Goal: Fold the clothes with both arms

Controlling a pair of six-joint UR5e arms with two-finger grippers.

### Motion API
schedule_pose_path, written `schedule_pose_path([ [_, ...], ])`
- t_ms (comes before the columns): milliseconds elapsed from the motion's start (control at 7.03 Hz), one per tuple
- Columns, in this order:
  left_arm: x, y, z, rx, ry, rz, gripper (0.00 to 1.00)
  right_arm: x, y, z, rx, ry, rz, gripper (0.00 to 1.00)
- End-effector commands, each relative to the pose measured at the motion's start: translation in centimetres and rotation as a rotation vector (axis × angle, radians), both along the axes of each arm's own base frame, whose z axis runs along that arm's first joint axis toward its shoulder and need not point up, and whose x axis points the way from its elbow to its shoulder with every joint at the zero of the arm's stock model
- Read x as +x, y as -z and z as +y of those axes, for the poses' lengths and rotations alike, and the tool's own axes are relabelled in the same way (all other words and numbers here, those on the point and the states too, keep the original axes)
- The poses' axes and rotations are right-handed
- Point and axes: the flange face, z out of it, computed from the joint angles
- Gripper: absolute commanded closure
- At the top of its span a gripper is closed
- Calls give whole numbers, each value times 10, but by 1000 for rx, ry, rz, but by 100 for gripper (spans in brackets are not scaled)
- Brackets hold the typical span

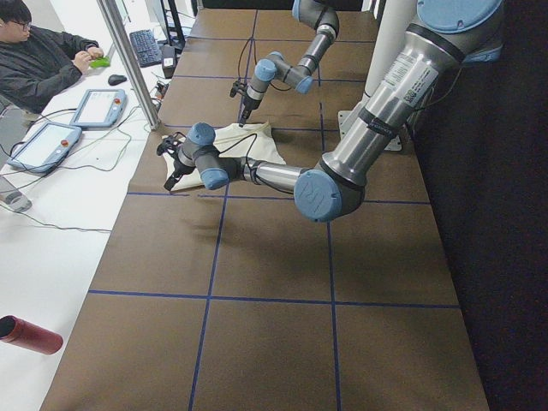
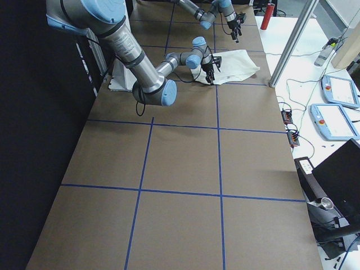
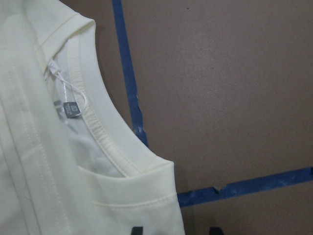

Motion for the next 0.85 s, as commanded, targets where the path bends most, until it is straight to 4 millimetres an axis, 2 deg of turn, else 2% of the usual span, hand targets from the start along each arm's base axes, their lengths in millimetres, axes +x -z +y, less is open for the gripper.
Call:
schedule_pose_path([
  [0,0,-1,0,-2,1,0,0,-3,1,3,1,5,-1,61],
  [142,-1,-3,1,-4,1,-1,0,-3,1,3,1,5,-1,74],
  [285,-1,-3,1,-4,1,-1,0,-3,2,3,0,3,-3,93],
  [427,-1,-3,1,-4,1,-1,0,-4,2,4,-5,-1,-6,100],
  [712,-1,-3,1,-5,2,0,0,-2,4,4,-4,-3,-9,100],
])
